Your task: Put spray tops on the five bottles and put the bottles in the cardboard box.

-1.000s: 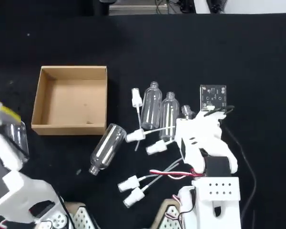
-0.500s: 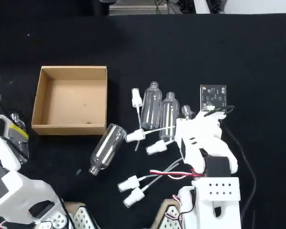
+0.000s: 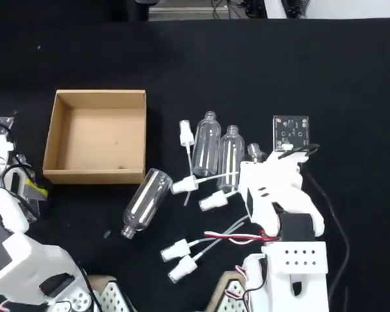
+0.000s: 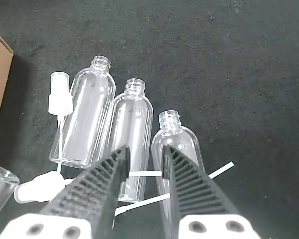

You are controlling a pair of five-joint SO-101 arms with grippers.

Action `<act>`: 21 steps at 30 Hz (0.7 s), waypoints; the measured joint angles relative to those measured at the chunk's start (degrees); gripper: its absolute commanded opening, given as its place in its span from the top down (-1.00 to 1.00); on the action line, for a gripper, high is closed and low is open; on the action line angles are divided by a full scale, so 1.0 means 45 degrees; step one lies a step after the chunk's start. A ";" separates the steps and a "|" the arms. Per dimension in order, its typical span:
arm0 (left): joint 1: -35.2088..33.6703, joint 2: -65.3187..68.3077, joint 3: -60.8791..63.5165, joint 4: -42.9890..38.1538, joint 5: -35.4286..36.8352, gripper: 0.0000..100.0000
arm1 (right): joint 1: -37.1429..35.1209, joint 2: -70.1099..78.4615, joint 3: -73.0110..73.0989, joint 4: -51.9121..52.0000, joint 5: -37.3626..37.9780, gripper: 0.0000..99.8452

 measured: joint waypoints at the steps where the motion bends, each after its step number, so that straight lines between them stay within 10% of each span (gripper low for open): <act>1: 0.0078 0.0000 0.0000 -0.0039 0.0000 0.48 | 0.0000 0.0000 0.0000 0.0000 0.0000 0.80; 5: 0.0156 -0.0117 0.0078 0.0156 -0.0020 0.97 | 0.0000 0.0000 0.0000 0.0000 0.0000 0.80; 21: -0.0078 -0.2930 -0.3966 0.6896 0.1192 0.94 | -0.1153 0.0000 -0.3204 0.4376 0.5841 0.80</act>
